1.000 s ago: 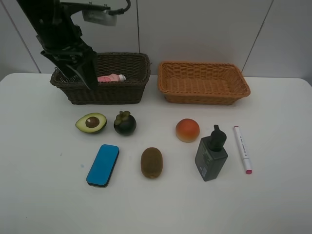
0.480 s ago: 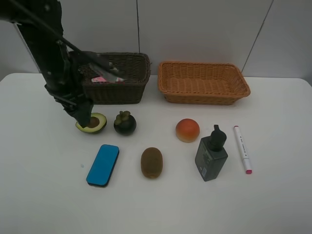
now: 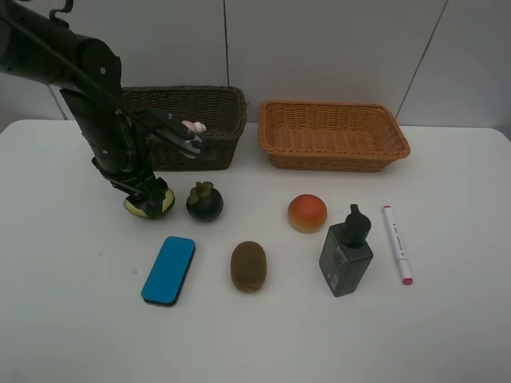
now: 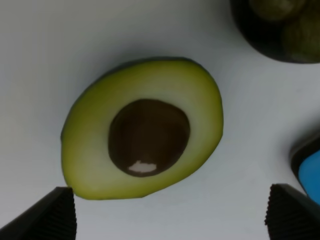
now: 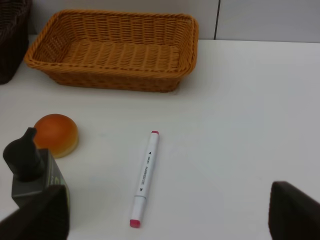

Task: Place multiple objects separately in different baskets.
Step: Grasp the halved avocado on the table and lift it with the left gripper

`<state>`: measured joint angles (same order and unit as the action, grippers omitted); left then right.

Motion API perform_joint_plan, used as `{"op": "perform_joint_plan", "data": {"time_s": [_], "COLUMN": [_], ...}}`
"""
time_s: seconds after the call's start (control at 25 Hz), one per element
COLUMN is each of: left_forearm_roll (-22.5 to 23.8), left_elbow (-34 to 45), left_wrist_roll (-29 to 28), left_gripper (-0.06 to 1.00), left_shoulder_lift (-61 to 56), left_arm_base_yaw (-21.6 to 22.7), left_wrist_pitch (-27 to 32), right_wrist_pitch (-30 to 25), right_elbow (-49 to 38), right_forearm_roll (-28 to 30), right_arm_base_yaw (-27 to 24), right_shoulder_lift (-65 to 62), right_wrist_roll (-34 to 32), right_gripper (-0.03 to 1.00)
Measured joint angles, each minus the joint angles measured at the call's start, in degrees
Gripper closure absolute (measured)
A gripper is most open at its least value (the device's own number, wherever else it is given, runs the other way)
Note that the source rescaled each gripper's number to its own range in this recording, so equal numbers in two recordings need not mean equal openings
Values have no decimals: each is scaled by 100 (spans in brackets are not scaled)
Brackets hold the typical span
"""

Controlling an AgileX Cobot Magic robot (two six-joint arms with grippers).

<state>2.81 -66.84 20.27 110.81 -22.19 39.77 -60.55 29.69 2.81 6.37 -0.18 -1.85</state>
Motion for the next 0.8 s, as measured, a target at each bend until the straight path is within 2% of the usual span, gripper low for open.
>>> {"op": "perform_joint_plan", "data": {"time_s": [0.52,0.8], "left_forearm_roll": [66,56], "left_elbow": [-135,-135], "left_wrist_roll": [-198,-204], "left_gripper": [2,2], "left_shoulder_lift": [378,667], "left_arm_base_yaw": [166,197], "left_wrist_pitch": [-797,-829], "right_wrist_pitch": [0,0], "right_elbow": [0,0], "right_forearm_roll": [0,0], "right_arm_base_yaw": [0,0], "right_shoulder_lift": [0,0], "right_wrist_roll": [0,0], "right_gripper": [-3,-3]}}
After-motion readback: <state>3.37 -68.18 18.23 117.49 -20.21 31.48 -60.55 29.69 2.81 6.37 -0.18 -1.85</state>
